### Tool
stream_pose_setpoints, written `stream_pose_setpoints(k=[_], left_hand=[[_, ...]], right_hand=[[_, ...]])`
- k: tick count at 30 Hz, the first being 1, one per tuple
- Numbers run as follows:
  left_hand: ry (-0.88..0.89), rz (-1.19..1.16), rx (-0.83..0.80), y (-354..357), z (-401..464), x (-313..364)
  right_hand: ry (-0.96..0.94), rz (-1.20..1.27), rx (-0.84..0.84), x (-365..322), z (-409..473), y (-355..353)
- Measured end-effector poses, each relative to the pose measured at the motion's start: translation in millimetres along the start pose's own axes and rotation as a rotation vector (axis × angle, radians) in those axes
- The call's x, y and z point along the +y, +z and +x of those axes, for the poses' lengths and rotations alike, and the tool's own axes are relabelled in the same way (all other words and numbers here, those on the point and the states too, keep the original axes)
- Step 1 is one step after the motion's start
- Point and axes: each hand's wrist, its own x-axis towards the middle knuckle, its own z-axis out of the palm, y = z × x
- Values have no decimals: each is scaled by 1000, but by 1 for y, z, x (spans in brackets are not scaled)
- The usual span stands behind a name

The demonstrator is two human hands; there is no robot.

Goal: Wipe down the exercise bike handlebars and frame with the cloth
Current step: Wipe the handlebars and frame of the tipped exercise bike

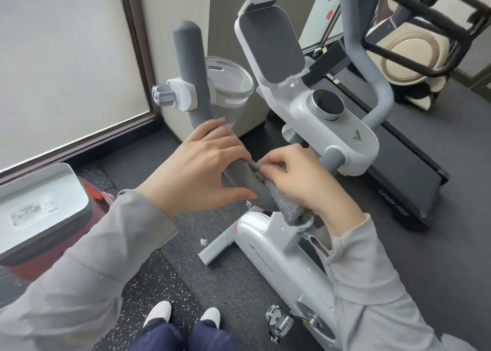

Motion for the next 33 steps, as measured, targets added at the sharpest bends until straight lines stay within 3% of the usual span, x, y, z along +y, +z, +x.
stream_pose_setpoints(k=[7, 11, 16, 22, 27, 33], left_hand=[[-8, -3, 1, 0, 1, -1], [1, -18, 4, -1, 0, -1], [9, -9, -4, -1, 0, -2], [41, 6, -43, -4, 0, -4], [34, 7, -49, -5, -1, -2], [45, 16, -17, 1, -2, -3]], right_hand=[[1, -254, -57, 7, -1, -7], [-17, -420, 47, 11, -3, -4], [-16, -123, 190, 0, -15, 10], [13, 407, 573, 5, -35, 26], [14, 365, 1142, 37, -54, 58], [94, 515, 1267, 34, -50, 104]])
